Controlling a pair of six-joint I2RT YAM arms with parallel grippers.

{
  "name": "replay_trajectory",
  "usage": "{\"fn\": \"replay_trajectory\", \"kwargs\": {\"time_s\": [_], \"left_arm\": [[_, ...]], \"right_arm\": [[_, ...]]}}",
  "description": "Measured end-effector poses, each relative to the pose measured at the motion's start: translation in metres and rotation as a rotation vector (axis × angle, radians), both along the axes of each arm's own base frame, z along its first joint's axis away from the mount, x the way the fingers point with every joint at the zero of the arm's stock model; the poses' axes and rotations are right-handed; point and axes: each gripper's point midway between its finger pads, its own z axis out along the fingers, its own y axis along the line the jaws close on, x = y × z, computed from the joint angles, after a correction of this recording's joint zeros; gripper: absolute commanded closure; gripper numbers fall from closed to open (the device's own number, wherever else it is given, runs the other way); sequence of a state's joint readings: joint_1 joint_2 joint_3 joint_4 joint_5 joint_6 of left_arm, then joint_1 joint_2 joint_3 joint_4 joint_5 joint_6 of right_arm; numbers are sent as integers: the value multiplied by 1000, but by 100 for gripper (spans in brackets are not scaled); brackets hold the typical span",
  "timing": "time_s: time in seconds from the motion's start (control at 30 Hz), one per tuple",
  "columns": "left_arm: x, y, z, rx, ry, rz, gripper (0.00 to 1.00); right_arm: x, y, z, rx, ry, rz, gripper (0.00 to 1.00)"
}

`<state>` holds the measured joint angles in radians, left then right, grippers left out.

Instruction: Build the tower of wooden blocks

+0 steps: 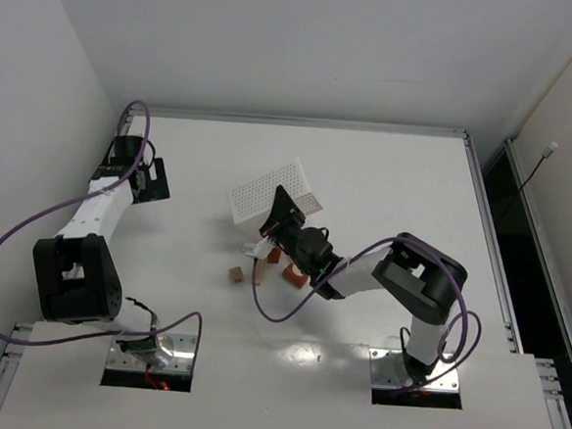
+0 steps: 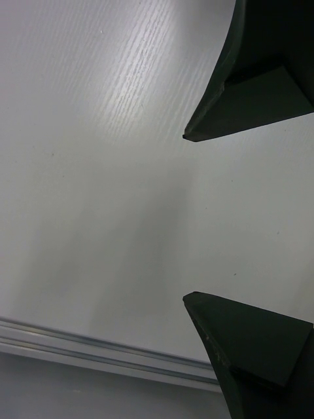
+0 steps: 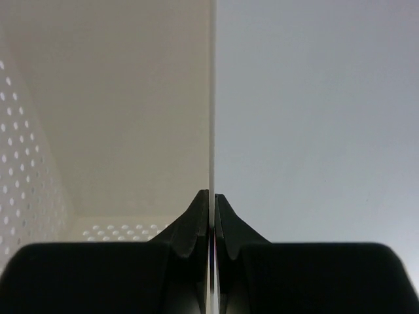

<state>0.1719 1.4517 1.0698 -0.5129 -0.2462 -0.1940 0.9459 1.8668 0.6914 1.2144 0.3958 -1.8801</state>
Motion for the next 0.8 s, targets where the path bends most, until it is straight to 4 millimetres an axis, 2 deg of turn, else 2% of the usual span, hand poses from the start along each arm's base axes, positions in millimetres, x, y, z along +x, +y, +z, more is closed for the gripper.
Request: {"fn": "replay_trajectory", "kwargs": {"time_s": [0.17,0.37,0.47,0.5,0.6,0.7,0.77,0.8], "left_arm": [[0,-2,-4,-14,8,-7,0],[1,-3,-8,-18,21,-9,0],[1,-3,-8,-18,19,-9,0],[1,-3,-7,-17,17,-9,0],[1,-4,0,-10,-6,-14,0],[3,-8,15,7,-49,-29,0],[6,-15,23,22,-74,-51,0],[8,-19,26,28,-83,-68,0]], "right_arm": [[-6,-5,20,48,-35,3,100],[5,-16,19,50,-33,-60,100],[16,-27,27,75,-41,-120,100],[25,-34,33,97,-41,-159,100],[66,-71,77,294,-54,-361,100],[124,-125,132,663,25,-588,100],[154,-163,160,887,115,-656,100],[163,-179,170,982,150,-679,100]]}}
